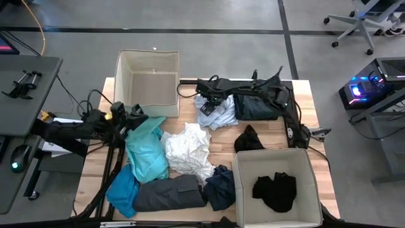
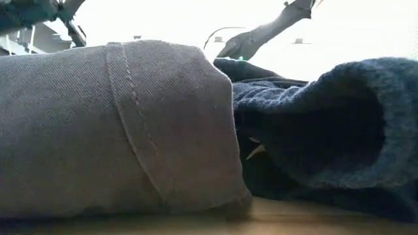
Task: Sort clothes
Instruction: Put the light blue shirt into the top laundry organizer
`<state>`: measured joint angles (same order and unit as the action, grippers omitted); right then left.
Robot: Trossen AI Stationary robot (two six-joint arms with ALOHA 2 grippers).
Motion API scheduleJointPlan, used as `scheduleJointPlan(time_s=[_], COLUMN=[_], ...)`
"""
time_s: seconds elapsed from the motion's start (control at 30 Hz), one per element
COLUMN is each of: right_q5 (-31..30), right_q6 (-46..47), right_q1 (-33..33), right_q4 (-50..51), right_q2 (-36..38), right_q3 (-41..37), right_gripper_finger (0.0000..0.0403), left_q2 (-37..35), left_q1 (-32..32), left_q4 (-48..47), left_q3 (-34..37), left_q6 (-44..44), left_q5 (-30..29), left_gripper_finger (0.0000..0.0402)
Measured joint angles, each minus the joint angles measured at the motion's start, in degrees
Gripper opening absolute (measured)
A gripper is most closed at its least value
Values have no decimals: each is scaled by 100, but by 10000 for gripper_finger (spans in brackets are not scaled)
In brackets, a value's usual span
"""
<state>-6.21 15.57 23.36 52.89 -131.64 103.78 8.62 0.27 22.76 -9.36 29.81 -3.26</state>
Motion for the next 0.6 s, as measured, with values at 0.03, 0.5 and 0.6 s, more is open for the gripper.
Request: scheduleJointPlan(time_s=[0.03,0.5,0.6], right_q5=[68,-519,-864], right_q6=[57,995,1150], right_q1=[-13,-536,-661], right_q4=[29,72,62], right_q2=[-77,1551,2093], right_q3=[-1,-58,-65], right_gripper_finger=[129,25,25], left_q2=[98,1801,2183], left_q1=[0,4,9], left_q4=[-103,-1523,-1694], left_q3=[-133,-2475,-3025], left_q6=[-106,-999,-1373], left_q5=[36,107,132], left_gripper_finger=[0,0,0])
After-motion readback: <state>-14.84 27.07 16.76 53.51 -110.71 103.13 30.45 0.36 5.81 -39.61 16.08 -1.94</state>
